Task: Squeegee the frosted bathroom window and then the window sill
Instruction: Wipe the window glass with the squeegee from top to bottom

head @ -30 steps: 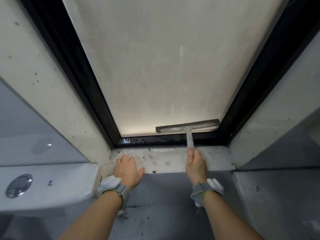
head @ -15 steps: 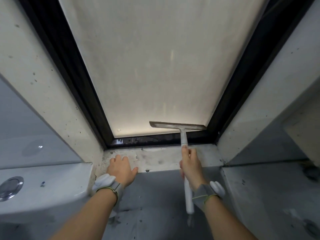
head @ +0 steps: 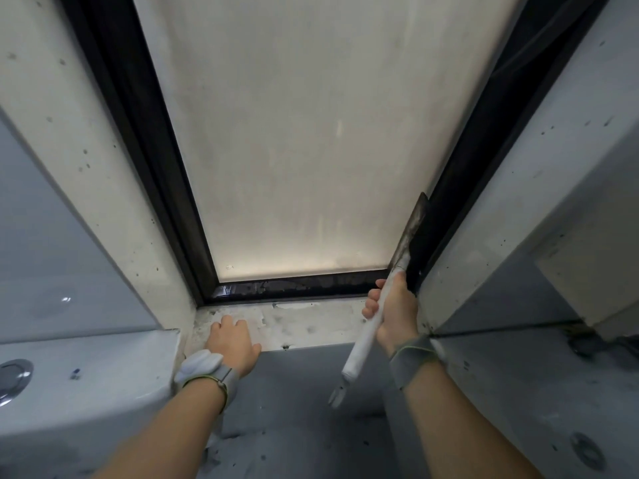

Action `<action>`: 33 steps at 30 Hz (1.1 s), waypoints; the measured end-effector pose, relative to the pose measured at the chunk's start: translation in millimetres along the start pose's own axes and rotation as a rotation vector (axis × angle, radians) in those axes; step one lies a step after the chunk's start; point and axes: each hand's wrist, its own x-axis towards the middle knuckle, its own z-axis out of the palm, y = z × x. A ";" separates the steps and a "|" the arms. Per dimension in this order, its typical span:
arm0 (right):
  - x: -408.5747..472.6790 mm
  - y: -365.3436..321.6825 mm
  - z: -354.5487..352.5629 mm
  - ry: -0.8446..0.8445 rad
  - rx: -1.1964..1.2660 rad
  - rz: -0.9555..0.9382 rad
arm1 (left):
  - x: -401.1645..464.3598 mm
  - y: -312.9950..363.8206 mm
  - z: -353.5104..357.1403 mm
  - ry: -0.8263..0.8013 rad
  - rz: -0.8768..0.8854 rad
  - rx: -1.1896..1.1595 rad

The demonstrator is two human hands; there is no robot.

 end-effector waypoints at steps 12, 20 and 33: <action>15.7 -32.4 -20.9 -0.025 -0.014 0.076 | -2.1 2.0 0.9 0.038 -0.002 -0.035; 17.6 -36.0 -21.9 -0.043 -0.057 0.086 | 0.1 0.3 3.9 0.039 0.002 -0.037; 6.1 -46.3 -21.5 -0.032 -0.117 0.067 | 1.9 0.6 5.5 0.035 0.005 -0.031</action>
